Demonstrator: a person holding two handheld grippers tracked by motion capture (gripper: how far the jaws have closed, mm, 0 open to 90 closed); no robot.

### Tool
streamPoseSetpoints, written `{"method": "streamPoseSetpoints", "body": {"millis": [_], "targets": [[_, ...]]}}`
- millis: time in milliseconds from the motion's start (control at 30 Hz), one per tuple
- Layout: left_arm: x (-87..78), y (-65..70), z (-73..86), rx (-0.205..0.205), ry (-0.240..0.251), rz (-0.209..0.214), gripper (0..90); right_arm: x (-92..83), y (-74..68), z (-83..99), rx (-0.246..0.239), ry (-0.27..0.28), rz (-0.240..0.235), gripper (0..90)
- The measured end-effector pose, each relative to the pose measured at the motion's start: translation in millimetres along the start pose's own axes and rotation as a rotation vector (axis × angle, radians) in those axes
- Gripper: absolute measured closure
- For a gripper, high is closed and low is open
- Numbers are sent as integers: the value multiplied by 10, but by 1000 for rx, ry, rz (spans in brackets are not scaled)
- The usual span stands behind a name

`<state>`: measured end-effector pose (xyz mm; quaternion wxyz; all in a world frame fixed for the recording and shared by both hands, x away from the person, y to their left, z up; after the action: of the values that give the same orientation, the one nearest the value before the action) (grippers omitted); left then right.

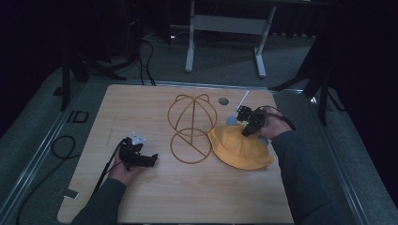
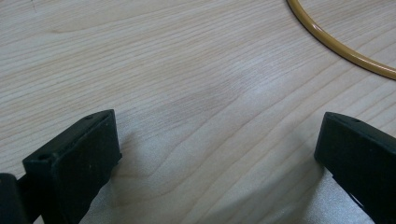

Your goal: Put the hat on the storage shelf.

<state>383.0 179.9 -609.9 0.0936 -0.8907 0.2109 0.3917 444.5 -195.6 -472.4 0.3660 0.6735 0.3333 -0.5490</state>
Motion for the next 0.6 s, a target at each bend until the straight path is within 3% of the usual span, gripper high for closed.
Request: {"method": "streamPoseSetpoints", "body": {"millis": [233,600], "targets": [[0,0,0,0,0,0,1,-97,21,11,0,45,2,824],[-1,0,0,0,-1,0,1,-245,95,79,42,134,24,830]]}}
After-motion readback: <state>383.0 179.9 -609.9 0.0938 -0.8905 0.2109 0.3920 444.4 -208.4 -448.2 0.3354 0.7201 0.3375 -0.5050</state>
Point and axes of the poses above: each handheld gripper's, and its own axes: x roughly forward along the jaws, z roughly out of its underside, y roughly to its right, the point moved 6 cm from there along x, roughly forward along the jaws, and after that the axes turned 1 degree about -y, right-handed, at the moved point
